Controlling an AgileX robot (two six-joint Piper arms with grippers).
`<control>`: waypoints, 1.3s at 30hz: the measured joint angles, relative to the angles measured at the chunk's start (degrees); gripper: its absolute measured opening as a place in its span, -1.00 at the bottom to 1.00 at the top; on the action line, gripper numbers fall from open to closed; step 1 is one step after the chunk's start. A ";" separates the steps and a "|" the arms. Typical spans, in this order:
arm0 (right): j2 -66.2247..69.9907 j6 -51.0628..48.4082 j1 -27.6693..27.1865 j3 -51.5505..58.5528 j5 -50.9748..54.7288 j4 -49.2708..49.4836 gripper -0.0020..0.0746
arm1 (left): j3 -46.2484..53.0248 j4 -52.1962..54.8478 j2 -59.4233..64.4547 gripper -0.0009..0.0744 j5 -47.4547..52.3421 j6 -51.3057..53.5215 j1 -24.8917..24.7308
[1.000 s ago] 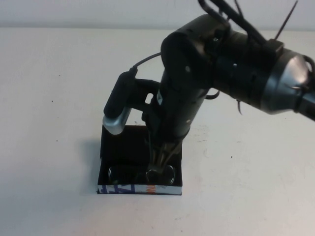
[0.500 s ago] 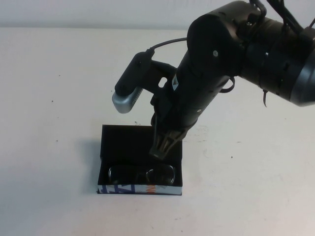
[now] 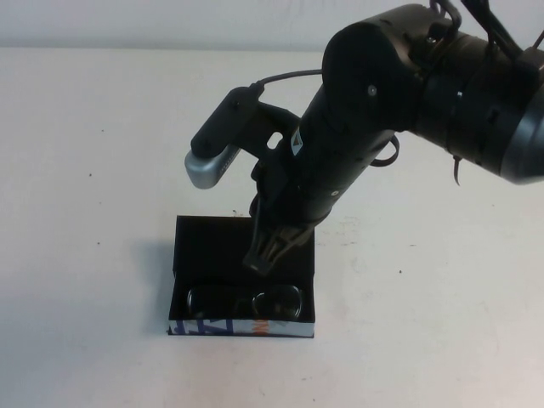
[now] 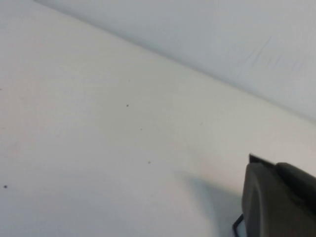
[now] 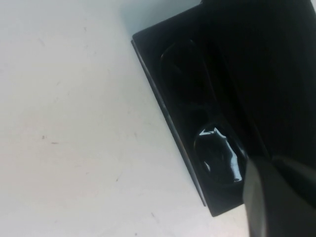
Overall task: Return glasses to glasses case
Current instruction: Close the glasses case
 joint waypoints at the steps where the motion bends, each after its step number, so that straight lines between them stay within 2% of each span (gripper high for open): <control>1: 0.00 0.50 0.00 0.00 -0.15 0.00 -0.98 | 0.00 -0.92 0.00 -0.97 -1.27 -1.68 0.00; 5: 0.00 2.58 0.00 0.10 -0.82 -0.10 -0.98 | 0.00 -3.34 0.00 -0.98 -4.66 -4.37 0.00; 8: 0.00 5.14 -0.10 0.10 -1.89 -0.75 -0.98 | -2.51 -5.11 2.54 -0.98 -0.64 -4.83 -1.09; 14: 0.00 8.56 -0.88 0.10 -3.51 -1.35 -0.98 | -13.37 -5.92 19.13 -0.98 11.89 -1.71 -7.98; 17: 0.00 9.36 -1.60 0.10 -3.51 -1.24 -0.98 | -17.51 -9.22 28.53 -0.98 16.87 5.43 -12.24; 22: 0.00 10.12 -3.47 0.10 -3.51 0.27 -0.98 | -20.66 -25.34 43.90 -0.98 21.79 25.94 -17.16; 29: 0.00 10.40 -5.23 0.10 -3.79 1.32 -0.98 | -21.07 -51.06 60.60 -0.98 17.67 59.38 -17.67; 36: 3.60 11.63 -8.20 -1.35 -5.37 3.95 -0.98 | -21.66 -84.26 75.73 -0.98 14.89 98.65 -17.67; 39: 5.99 11.63 -9.10 -3.10 -5.49 4.79 -0.98 | -22.75 -89.91 80.86 -0.98 14.75 107.74 -17.67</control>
